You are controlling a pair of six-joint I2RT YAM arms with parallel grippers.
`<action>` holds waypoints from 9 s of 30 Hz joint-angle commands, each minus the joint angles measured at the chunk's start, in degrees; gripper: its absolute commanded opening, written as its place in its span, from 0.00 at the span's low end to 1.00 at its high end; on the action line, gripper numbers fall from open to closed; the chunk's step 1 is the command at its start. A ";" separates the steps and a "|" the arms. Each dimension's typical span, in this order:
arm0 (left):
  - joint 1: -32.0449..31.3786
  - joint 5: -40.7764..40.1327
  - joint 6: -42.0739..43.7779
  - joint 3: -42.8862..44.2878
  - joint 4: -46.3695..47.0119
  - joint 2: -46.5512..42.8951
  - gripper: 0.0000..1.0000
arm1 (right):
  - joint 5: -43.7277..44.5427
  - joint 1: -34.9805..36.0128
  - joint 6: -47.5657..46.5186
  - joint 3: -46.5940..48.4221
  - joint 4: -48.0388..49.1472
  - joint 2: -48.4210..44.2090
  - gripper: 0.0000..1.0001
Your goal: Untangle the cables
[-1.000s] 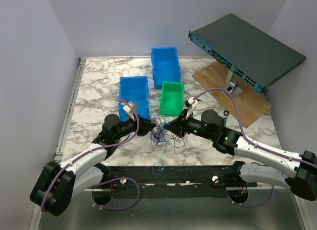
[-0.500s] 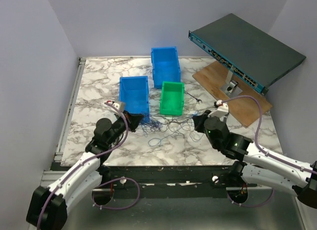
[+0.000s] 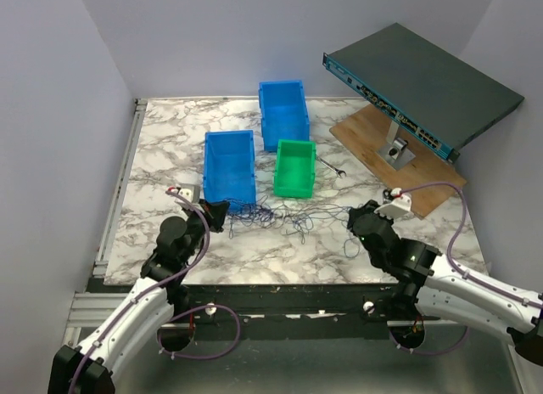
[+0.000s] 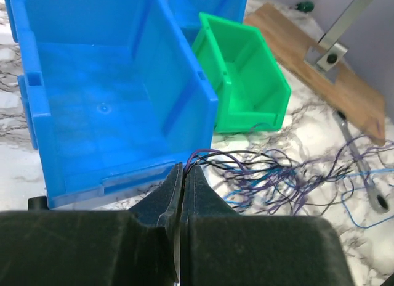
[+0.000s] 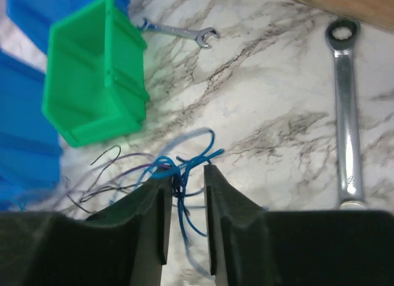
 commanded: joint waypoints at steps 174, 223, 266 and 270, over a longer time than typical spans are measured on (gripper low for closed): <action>-1.61 6.87 6.58 -0.94 6.91 -1.87 0.00 | -23.45 -12.60 -32.74 -13.43 61.30 22.03 0.58; -12.55 6.62 13.11 26.84 -17.17 44.75 0.56 | -45.04 -12.60 -39.02 -12.30 70.62 28.73 0.69; -13.09 1.97 11.53 29.28 -21.04 46.95 0.39 | -61.20 -12.28 -39.19 -4.36 65.62 42.27 0.70; -13.10 2.36 11.60 30.02 -21.59 48.25 0.36 | -61.90 -11.92 -39.17 -3.86 65.11 43.08 0.65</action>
